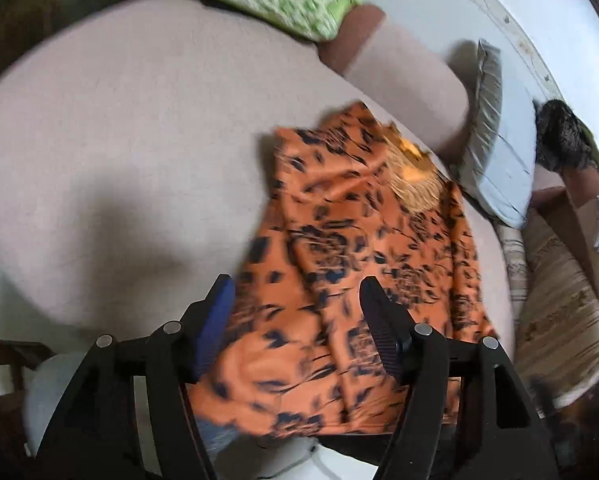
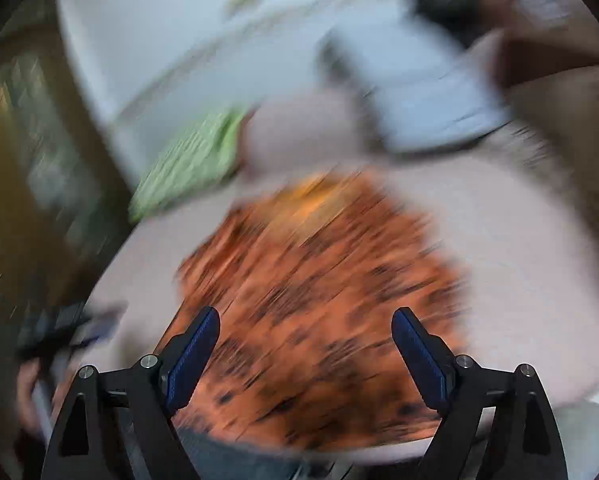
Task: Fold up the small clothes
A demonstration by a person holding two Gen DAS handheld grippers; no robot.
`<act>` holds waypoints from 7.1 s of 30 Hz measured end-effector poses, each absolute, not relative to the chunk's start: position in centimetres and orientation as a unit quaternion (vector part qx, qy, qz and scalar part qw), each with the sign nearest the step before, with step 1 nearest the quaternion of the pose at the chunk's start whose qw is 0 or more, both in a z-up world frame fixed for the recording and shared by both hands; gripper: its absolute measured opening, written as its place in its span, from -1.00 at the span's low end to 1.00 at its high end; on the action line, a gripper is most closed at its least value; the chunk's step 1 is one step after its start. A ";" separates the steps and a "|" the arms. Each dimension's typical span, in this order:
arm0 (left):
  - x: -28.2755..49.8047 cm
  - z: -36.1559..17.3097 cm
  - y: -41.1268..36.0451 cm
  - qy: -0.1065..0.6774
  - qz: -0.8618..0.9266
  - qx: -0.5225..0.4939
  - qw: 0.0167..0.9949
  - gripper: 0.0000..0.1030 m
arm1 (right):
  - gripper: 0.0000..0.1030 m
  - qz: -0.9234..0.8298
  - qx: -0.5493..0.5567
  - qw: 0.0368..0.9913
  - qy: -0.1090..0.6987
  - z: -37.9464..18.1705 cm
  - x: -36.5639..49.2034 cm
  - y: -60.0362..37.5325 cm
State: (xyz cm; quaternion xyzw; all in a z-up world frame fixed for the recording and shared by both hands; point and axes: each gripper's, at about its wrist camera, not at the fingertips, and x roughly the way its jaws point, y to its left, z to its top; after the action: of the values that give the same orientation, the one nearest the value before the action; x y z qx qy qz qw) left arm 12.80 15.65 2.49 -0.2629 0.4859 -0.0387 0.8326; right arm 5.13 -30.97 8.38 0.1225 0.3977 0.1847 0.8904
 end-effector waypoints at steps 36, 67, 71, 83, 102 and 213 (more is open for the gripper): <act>17.7 -3.6 17.1 0.509 -0.079 -0.382 0.767 0.24 | -0.92 0.202 0.090 0.820 0.528 -0.9 5.5 -26.3; 33.2 -8.3 21.5 0.512 -0.008 -0.489 0.706 -0.82 | -0.89 0.273 0.110 0.757 0.584 -4.7 48.0 -6.4; 31.8 -6.7 22.7 0.469 0.001 -0.514 0.718 -0.83 | -0.94 0.309 0.093 0.785 0.529 -1.2 47.9 -4.6; 31.2 -5.5 22.0 0.481 0.082 -0.443 0.752 -0.79 | -0.92 0.303 0.075 0.751 0.582 -4.1 49.1 -3.4; 26.6 4.5 9.4 0.371 -0.059 -0.178 0.909 -0.10 | -0.79 0.222 0.252 0.878 0.340 4.6 15.5 -32.4; 14.6 -5.6 2.1 0.577 -0.231 -0.193 0.759 -0.20 | -0.35 0.121 0.285 0.790 0.529 -6.2 30.5 -42.0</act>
State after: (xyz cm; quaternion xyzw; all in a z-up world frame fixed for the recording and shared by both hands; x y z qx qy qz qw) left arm 14.63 2.13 -5.59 -0.1928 0.5770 -0.2313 0.7592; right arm 30.53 -42.02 -6.21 0.2850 0.5289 0.1209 0.7902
